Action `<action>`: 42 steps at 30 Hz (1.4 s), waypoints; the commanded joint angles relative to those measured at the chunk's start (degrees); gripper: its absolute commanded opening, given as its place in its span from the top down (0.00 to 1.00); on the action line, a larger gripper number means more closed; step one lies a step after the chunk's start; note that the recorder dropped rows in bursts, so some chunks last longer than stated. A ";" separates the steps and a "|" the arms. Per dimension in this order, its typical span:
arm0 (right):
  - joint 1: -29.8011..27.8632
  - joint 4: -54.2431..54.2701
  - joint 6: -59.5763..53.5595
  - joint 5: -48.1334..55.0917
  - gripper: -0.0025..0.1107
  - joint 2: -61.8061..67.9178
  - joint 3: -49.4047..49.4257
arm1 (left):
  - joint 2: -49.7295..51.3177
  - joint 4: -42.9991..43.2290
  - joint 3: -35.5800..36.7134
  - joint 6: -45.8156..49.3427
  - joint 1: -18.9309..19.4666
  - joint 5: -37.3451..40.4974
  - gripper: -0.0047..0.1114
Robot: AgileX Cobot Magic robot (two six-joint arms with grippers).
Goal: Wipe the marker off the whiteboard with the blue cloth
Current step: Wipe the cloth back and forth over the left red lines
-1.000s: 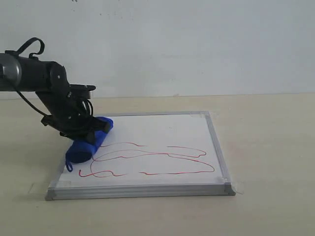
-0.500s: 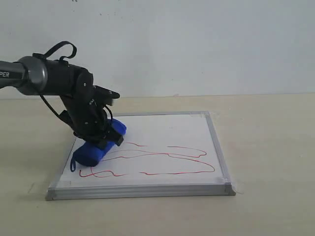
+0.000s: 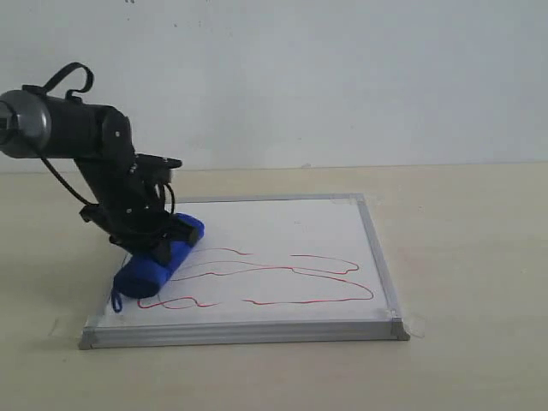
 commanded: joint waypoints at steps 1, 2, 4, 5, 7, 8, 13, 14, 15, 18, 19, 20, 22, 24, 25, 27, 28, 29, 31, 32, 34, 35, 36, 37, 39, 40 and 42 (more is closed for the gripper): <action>-0.10 -0.23 -0.19 -0.14 0.97 -0.30 -0.06 | 1.31 -5.71 1.49 0.54 -7.23 0.71 0.93; -0.10 -0.23 -0.19 -0.14 0.97 -0.30 -0.06 | 1.31 -7.18 1.49 0.63 -8.38 0.58 0.93; -0.10 -0.23 -0.19 -0.14 0.97 -0.30 -0.06 | 1.31 -7.26 1.49 1.44 -9.63 0.37 0.93; -0.10 -0.23 -0.19 -0.14 0.97 -0.30 -0.06 | 1.31 -6.70 1.49 1.44 -9.63 0.50 0.93; -0.10 -0.23 -0.19 -0.14 0.97 -0.30 -0.06 | 1.31 -4.28 1.49 1.06 -9.31 1.20 0.93; -0.10 -0.23 -0.19 -0.14 0.97 -0.30 -0.06 | 1.31 -2.34 1.49 0.14 -8.74 1.73 0.93; -0.10 -0.23 -0.19 -0.14 0.97 -0.30 -0.06 | 1.31 4.40 1.49 -3.52 -3.14 4.42 0.93; -0.10 -0.23 -0.19 -0.14 0.97 -0.30 -0.06 | 1.31 4.94 1.49 -3.52 -1.58 5.13 0.93; -0.10 -0.23 -0.19 -0.14 0.97 -0.30 -0.06 | 1.31 4.94 1.49 -3.52 -0.35 5.66 0.93; -0.10 -0.23 -0.19 -0.14 0.97 -0.30 -0.06 | 1.31 5.66 1.49 -3.52 3.57 7.90 0.93; -0.10 -0.23 -0.19 -0.14 0.97 -0.30 -0.06 | 1.16 5.66 1.49 -3.52 4.64 8.80 0.93; -0.10 -0.23 -0.19 -0.14 0.97 -0.30 -0.06 | 1.01 5.66 1.49 -3.52 5.39 9.85 0.93; -0.10 -0.23 -0.19 -0.14 0.97 -0.30 -0.06 | 0.71 5.55 1.49 -3.27 5.71 11.79 0.93; -0.10 -0.23 -0.19 -0.14 0.97 -0.30 -0.06 | 0.31 4.24 1.60 -2.07 4.97 12.65 0.93; -0.10 -0.23 -0.19 -0.14 0.97 -0.30 -0.06 | 0.07 2.77 1.72 -1.12 4.32 12.65 0.93; -0.10 -0.23 -0.19 -0.14 0.97 -0.30 -0.06 | -0.34 0.08 2.47 0.46 2.72 12.54 0.93; -0.10 -0.23 -0.19 -0.14 0.97 -0.30 -0.06 | -0.57 -0.97 2.82 1.33 1.54 12.31 0.93; -0.10 -0.23 -0.19 -0.14 0.97 -0.30 -0.06 | -0.67 -1.36 3.05 1.86 0.30 11.98 0.93; -0.10 -0.23 -0.19 -0.14 0.97 -0.30 -0.06 | -0.67 -1.36 3.66 1.86 -2.17 10.87 0.93; -0.10 -0.23 -0.19 -0.14 0.97 -0.30 -0.06 | -0.67 -1.36 3.82 1.86 -3.53 10.57 0.93; -0.10 -0.23 -0.19 -0.14 0.97 -0.30 -0.06 | -0.38 -1.48 3.91 2.76 -6.28 10.20 0.93; -0.10 -0.23 -0.19 -0.14 0.97 -0.30 -0.06 | -0.27 -1.76 3.91 3.66 -7.59 9.90 0.93; -0.10 -0.23 -0.19 -0.14 0.97 -0.30 -0.06 | -0.13 -2.53 3.91 4.91 -8.79 9.80 0.93; -0.10 -0.23 -0.19 -0.14 0.97 -0.30 -0.06 | -0.13 -3.30 3.91 5.54 -9.70 9.80 0.93; -0.10 -0.23 -0.19 -0.14 0.97 -0.30 -0.06 | -0.13 -4.79 3.91 6.81 -11.56 9.80 0.93; -0.10 -0.23 -0.19 -0.14 0.97 -0.30 -0.06 | -0.13 -4.92 3.91 6.79 -12.03 9.80 0.93; -0.10 -0.23 -0.19 -0.14 0.97 -0.30 -0.06 | -0.13 -4.92 3.91 6.44 -12.33 9.98 0.93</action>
